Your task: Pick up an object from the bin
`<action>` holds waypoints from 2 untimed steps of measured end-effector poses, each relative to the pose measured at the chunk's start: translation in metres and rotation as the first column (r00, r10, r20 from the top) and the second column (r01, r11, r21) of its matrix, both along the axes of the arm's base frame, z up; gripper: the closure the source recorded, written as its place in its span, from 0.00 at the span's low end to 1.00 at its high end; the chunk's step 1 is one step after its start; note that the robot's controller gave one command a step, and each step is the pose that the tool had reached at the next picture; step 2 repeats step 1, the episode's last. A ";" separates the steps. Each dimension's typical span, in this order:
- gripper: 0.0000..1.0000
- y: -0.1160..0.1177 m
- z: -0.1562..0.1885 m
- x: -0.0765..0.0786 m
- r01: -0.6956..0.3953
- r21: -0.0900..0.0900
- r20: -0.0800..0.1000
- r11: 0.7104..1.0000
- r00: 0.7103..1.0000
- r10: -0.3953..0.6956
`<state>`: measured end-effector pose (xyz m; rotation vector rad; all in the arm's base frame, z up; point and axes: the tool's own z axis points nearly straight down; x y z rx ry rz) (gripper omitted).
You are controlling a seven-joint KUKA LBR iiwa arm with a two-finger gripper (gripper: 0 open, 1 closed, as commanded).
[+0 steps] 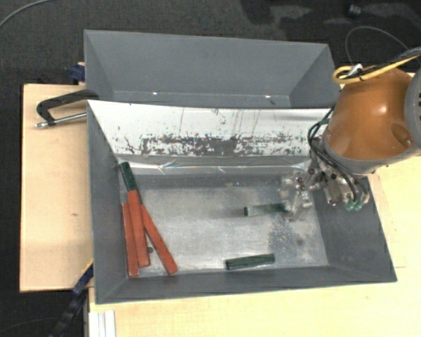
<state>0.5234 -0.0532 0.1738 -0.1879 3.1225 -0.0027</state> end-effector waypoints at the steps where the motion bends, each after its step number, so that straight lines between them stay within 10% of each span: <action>1: 1.00 -0.048 0.120 0.011 0.056 -0.002 0.003 0.998 0.998 -0.056; 2: 1.00 -0.048 0.120 0.011 0.056 -0.002 0.003 0.998 0.998 -0.056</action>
Offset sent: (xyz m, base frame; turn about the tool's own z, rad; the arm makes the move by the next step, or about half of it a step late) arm 0.0085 -0.0461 0.1143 0.0518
